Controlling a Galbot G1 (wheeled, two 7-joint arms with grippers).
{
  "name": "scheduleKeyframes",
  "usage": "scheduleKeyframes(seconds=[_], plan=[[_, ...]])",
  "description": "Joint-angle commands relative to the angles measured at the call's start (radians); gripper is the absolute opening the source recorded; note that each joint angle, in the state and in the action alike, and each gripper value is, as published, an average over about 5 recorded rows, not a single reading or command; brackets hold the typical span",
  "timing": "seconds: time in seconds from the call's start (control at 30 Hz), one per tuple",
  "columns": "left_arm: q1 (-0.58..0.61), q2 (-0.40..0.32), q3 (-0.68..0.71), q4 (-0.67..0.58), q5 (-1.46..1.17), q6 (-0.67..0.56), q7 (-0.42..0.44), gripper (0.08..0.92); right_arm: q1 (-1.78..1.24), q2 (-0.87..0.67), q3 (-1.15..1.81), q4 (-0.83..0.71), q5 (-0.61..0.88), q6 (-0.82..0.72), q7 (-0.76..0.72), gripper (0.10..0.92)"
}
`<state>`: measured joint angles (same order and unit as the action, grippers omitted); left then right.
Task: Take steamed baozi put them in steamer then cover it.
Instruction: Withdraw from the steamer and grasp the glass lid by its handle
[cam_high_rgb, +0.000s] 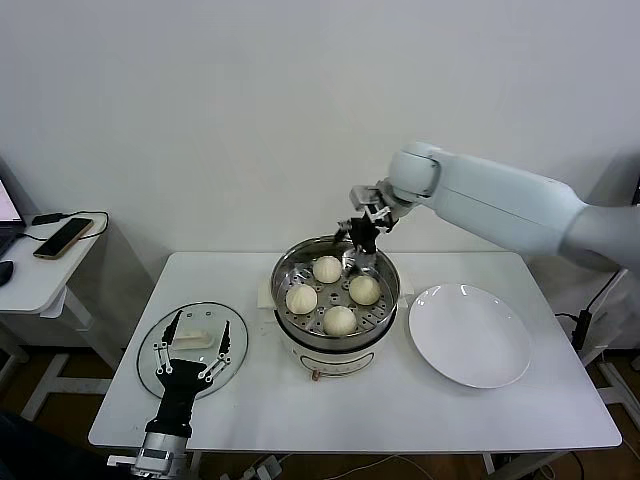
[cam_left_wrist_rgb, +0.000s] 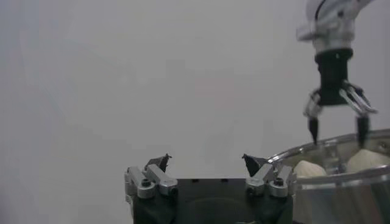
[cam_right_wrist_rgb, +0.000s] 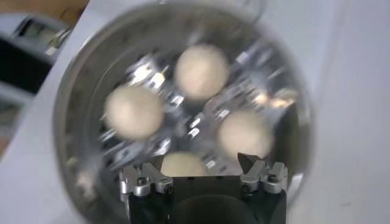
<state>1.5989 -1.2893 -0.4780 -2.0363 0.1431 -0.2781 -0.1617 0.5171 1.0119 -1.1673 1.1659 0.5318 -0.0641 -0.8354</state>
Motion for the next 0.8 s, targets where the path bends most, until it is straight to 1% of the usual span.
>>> scheduleKeyframes(seconds=[0.03,0.17,0.27,0.4,0.53,0.67,0.8], plan=[[-0.036,0.01,0.001,0.015,0.117,0.03,-0.038,0.823,-0.347,-0.294,0.47,0.238,0.096,0.192,0.968,0.823],[-0.055,0.015,0.003,0.025,0.184,0.05,-0.069,0.823,-0.615,-0.316,0.719,0.288,0.081,0.289,1.133,0.823],[-0.074,0.016,0.002,0.043,0.248,0.061,-0.089,0.823,-0.821,-0.314,0.916,0.309,0.033,0.336,1.206,0.823],[-0.097,0.02,-0.004,0.081,0.356,0.06,-0.106,0.823,-1.068,-0.288,1.15,0.327,-0.038,0.37,1.239,0.823],[-0.113,0.027,-0.021,0.121,0.492,0.07,-0.113,0.823,-1.27,-0.216,1.36,0.329,-0.1,0.389,1.262,0.823],[-0.118,0.039,-0.047,0.172,0.666,0.115,-0.121,0.823,-1.422,-0.132,1.501,0.333,-0.145,0.41,1.249,0.823],[-0.119,0.052,-0.084,0.242,0.872,0.158,-0.124,0.823,-1.512,-0.062,1.598,0.346,-0.172,0.425,1.223,0.823]])
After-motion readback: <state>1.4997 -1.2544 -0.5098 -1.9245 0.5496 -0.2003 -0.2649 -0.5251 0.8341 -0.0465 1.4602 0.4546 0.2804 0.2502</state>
